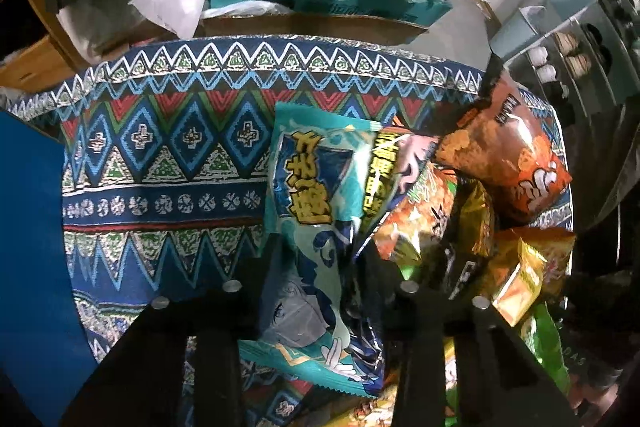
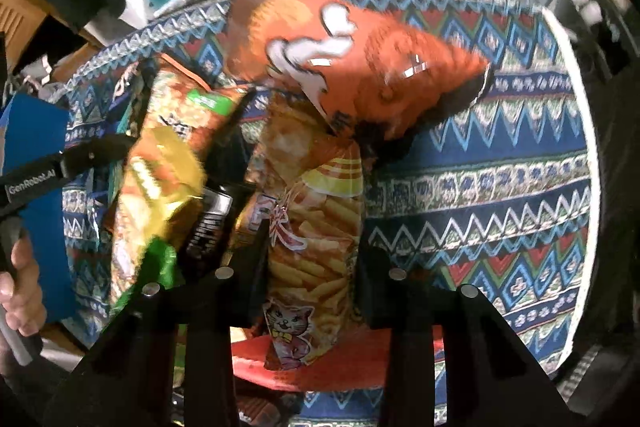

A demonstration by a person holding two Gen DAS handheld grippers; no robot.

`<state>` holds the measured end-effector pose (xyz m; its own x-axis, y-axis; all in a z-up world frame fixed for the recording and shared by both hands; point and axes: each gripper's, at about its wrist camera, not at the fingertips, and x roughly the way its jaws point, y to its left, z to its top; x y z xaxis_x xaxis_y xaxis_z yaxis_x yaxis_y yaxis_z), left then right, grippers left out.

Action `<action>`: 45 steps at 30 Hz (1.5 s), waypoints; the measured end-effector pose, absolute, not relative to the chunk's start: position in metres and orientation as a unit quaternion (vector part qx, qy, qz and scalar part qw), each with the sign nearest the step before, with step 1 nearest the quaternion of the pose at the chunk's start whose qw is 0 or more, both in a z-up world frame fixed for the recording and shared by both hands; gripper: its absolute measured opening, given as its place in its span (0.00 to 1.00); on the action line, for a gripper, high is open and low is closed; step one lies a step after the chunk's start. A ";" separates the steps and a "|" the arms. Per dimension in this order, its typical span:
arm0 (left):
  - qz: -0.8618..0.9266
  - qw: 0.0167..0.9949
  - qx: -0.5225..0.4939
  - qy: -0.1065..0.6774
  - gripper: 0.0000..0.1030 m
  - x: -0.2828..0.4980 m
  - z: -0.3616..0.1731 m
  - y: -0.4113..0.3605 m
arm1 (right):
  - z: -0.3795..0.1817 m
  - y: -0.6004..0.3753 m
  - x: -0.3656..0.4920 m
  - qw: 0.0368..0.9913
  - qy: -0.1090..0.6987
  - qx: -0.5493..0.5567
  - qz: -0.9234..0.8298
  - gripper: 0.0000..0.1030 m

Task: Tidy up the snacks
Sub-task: 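Close the left tool on the teal bag while the right tool grips the orange stick-snack bag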

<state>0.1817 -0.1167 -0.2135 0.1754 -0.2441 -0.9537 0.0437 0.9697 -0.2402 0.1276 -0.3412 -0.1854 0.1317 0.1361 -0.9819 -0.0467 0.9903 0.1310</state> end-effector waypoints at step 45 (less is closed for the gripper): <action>-0.089 0.773 -0.064 0.624 0.80 0.133 -0.192 -0.086 | -0.085 -0.289 0.101 0.828 0.551 0.002 0.106 0.33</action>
